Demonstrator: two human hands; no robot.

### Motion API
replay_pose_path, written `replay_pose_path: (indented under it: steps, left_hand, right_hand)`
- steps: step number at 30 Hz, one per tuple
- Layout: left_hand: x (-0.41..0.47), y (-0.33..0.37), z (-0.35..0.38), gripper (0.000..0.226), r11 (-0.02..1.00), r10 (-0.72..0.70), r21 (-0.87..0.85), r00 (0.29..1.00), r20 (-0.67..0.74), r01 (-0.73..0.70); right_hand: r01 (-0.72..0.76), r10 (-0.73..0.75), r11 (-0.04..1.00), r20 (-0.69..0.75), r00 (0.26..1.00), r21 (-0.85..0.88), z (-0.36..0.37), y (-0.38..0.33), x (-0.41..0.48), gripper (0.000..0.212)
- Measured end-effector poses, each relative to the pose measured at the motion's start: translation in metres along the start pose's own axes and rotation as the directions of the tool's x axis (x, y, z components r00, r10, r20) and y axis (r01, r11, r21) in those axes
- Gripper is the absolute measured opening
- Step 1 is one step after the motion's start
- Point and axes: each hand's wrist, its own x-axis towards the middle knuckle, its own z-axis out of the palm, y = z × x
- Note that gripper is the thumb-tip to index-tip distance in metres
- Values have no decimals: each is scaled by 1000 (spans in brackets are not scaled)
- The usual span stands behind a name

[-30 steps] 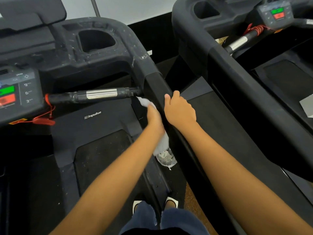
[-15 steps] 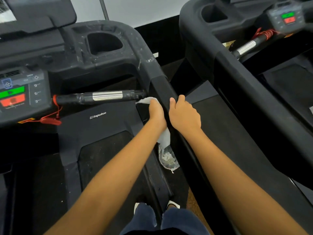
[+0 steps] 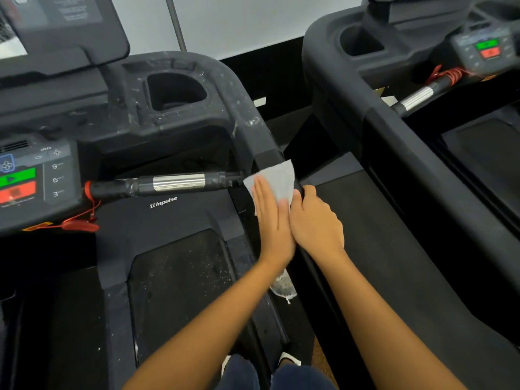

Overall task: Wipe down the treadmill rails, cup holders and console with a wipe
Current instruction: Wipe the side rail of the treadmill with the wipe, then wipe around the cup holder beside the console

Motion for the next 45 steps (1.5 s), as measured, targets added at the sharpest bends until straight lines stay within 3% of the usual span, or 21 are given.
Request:
replay_pose_path:
  steps: [3,6,9,12,16,20,22,24,27,30,36,37,42,43,45]
  left_hand:
    - [64,-4,-20,55,918,142,346,976,167,-193]
    - [122,6,-34,55,723,99,644,960,261,-250]
    - [141,15,-36,54,516,121,803,954,275,-298]
    - [106,20,-32,54,507,106,788,933,344,-348]
    - [58,23,-40,59,528,81,677,824,561,-513]
    - [117,18,-56,68,312,112,629,685,720,-712]
    - [164,18,-58,63,261,85,670,708,701,-695]
    - [206,21,-58,52,296,41,739,781,623,-605]
    - [231,26,-51,44,286,28,785,823,567,-550]
    - [227,23,-53,42,304,82,749,799,595,-589]
    - [247,16,-83,42,398,177,523,622,762,-754]
    - [259,15,-84,45,375,189,532,624,758,-760]
    - [298,7,-82,44,254,142,718,759,636,-649]
    - [287,9,-78,46,233,147,717,752,642,-657]
    - [255,14,-71,52,213,166,633,666,727,-744]
  right_hand:
    - [-19,19,1000,15,1000,-3,-1,-1,0,42]
    - [-43,43,999,35,998,-7,-2,-2,-1,46]
    - [-61,61,998,35,998,-1,-4,-4,-2,46]
    - [-80,79,996,26,997,25,-3,-6,-2,42]
    - [-166,167,976,1,986,138,-2,-5,-1,35]
    - [-194,195,980,-27,980,49,-2,-6,-4,41]
    - [-230,229,973,-52,972,-13,1,-11,-3,43]
    - [-264,259,962,-79,963,-74,5,-19,4,47]
    - [-249,236,962,-119,964,-110,11,-40,26,48]
    - [-157,141,981,-142,980,-116,19,-62,58,43]
    - [-16,-9,984,-140,990,-177,30,-83,105,42]
    - [-12,-9,986,-123,992,-165,29,-83,108,42]
    - [21,-35,989,-93,995,-149,28,-75,106,43]
    - [24,-36,989,-83,996,-144,28,-75,106,44]
    - [36,-45,989,-67,997,-140,27,-75,106,43]
